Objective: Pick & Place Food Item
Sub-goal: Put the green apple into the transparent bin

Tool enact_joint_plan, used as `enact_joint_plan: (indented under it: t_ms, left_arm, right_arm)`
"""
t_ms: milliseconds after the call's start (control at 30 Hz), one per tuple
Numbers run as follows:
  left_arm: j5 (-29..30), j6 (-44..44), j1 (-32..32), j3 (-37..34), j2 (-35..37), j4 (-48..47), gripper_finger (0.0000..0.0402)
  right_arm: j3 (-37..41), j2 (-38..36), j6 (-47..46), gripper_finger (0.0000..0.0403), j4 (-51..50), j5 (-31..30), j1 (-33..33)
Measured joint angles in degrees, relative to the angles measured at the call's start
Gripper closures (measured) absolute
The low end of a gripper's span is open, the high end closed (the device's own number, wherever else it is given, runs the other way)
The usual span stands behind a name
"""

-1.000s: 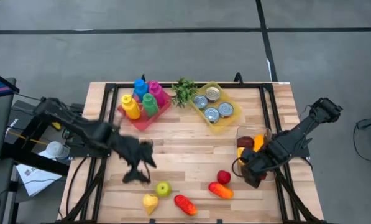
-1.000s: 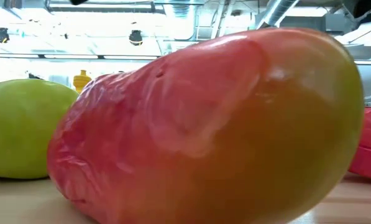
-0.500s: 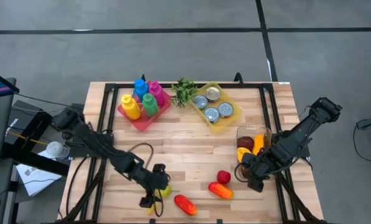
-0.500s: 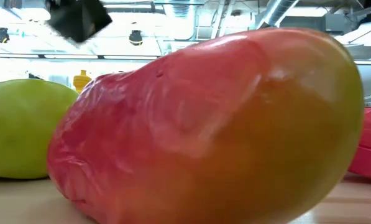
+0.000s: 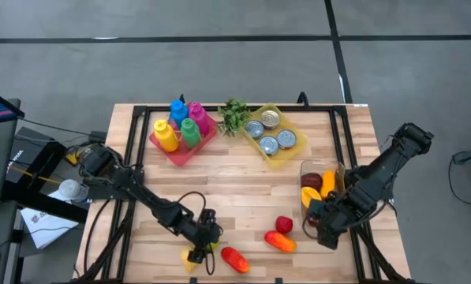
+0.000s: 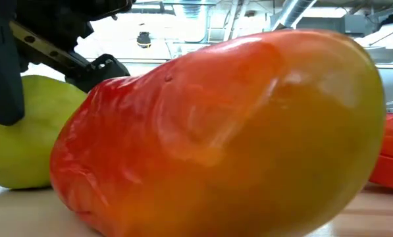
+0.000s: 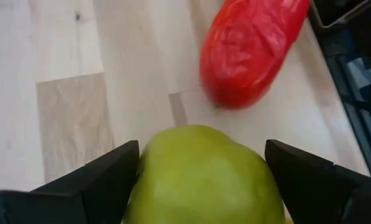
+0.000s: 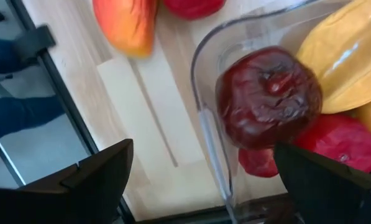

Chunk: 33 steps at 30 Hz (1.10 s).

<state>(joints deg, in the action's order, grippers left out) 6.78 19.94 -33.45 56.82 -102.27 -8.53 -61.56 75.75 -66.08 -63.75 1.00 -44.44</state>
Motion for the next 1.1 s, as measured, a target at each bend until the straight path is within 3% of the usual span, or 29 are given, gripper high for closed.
enact_joint_plan:
  t_ms: [200,633,800,933,1100]
  left_arm:
    - [4.1,0.0,0.3,0.1,0.2,-2.4,0.0080]
    - [3.4,2.4,4.6,-1.9,4.2,-4.2,0.0109]
    - [3.5,7.2,9.4,-1.7,11.6,-0.2,0.0110]
    - [5.6,11.3,13.8,-1.6,18.0,9.9,0.0111]
    - [11.5,20.4,19.5,-1.6,23.4,24.8,0.0111]
  right_arm:
    - [0.0,0.0,0.1,0.0023,0.0,-0.2,-1.9]
    - [-0.2,0.0,-3.8,0.0023,0.1,-1.6,-4.4]
    - [-0.2,0.0,-3.9,0.0023,0.0,-6.3,-3.6]
    - [-0.4,0.0,-0.6,0.0023,1.0,-10.7,-0.7]
    - [-4.3,-0.1,13.9,0.0023,6.0,-24.3,4.0]
